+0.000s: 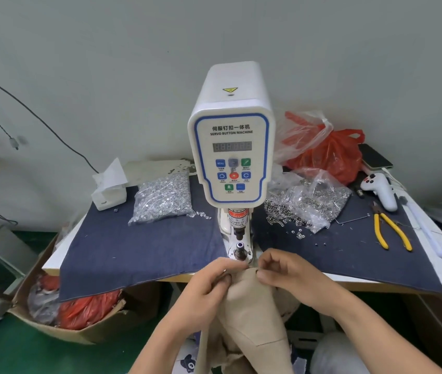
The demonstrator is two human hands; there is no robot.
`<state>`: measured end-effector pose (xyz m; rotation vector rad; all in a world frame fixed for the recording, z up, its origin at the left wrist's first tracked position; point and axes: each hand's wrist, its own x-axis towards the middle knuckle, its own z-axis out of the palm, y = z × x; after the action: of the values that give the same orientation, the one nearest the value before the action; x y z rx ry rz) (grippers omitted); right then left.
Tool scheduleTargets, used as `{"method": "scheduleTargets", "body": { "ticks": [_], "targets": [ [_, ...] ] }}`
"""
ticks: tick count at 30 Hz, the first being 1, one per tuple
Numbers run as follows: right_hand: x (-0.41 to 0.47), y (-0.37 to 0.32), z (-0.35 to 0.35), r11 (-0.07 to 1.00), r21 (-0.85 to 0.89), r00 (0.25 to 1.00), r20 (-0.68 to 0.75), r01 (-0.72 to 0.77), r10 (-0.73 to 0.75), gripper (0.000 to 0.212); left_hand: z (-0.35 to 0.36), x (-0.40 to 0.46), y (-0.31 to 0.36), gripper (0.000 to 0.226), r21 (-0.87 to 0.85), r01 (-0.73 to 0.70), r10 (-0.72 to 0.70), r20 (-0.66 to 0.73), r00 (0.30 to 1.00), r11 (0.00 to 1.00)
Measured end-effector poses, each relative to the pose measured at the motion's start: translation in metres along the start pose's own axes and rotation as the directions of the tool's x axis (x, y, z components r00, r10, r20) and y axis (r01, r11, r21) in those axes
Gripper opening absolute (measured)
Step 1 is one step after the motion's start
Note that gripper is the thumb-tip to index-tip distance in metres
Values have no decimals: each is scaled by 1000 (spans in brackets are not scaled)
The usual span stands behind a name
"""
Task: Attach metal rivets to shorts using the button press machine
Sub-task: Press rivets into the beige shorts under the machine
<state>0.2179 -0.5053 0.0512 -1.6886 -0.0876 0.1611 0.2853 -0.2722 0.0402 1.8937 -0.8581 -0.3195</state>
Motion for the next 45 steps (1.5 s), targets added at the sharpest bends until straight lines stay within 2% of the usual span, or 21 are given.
{"method": "scheduleTargets", "body": {
  "ticks": [2,4,5,7,10,13,15,16,18,20,23,26,30,32,35,36,38,40,41,43,45],
  "targets": [
    [1,-3,-3,999,48,1000,2,-1,1,9,-2,2,3,40,-4,66,-66,63,996,998],
    [0,-4,-6,999,40,1000,12,2,-2,9,-3,4,3,17,8,130,-130,134,982,991],
    [0,-4,-6,1000,21,1000,9,9,-9,10,-4,5,4,16,3,152,-150,153,977,988],
    [0,-3,-4,1000,10,1000,2,12,-12,12,-4,4,2,28,-41,152,-146,115,983,988],
    [3,-1,1,997,60,999,-4,-40,40,11,-1,1,-5,39,-238,116,-124,-18,992,964],
    [9,-2,1,983,154,993,-61,-95,106,10,10,2,-3,55,-510,180,-237,-49,970,841],
    [12,-3,-1,952,292,991,-64,-92,115,13,14,3,-1,53,-645,203,-296,-38,954,737],
    [14,-3,-1,937,341,992,-73,-72,103,14,14,3,-1,49,-633,209,-297,-34,954,745],
    [15,-2,-1,927,374,993,-94,-37,77,17,11,2,-4,40,-459,204,-233,-7,972,865],
    [15,-2,2,934,354,995,-69,-37,66,16,9,2,-6,32,-294,218,-199,94,975,931],
    [16,-1,6,929,365,997,-35,-55,72,12,6,4,-1,48,-333,259,-211,174,962,907],
    [19,0,10,922,375,992,-44,-91,116,8,9,5,-3,68,-521,212,-223,42,974,826],
    [24,-2,10,929,354,988,-63,-111,142,9,25,9,0,57,-752,268,-408,-2,913,602],
    [26,-6,2,969,234,990,-95,-82,107,11,27,9,4,45,-781,289,-435,24,900,554],
    [30,-9,-13,999,-15,996,-71,-47,46,9,19,12,6,33,-768,328,-422,83,903,550],
    [34,-7,-22,998,-40,993,-108,-57,52,6,15,14,7,31,-773,345,-447,89,890,532],
    [51,5,-46,969,-210,931,-363,-132,49,10,3,18,11,34,-728,385,-557,5,830,567],
    [73,15,-69,787,-525,815,-577,-324,-49,16,-13,27,12,42,-528,450,-614,-184,768,720],
    [82,19,-75,688,-615,796,-598,-385,-90,16,-21,33,10,47,-411,479,-602,-255,756,775],
    [100,30,-78,566,-700,797,-592,-435,-119,20,-36,49,3,49,-200,514,-551,-328,767,834],
    [109,37,-76,464,-739,791,-599,-488,-122,21,-49,67,-10,46,54,554,-499,-371,783,831]
  ]
}}
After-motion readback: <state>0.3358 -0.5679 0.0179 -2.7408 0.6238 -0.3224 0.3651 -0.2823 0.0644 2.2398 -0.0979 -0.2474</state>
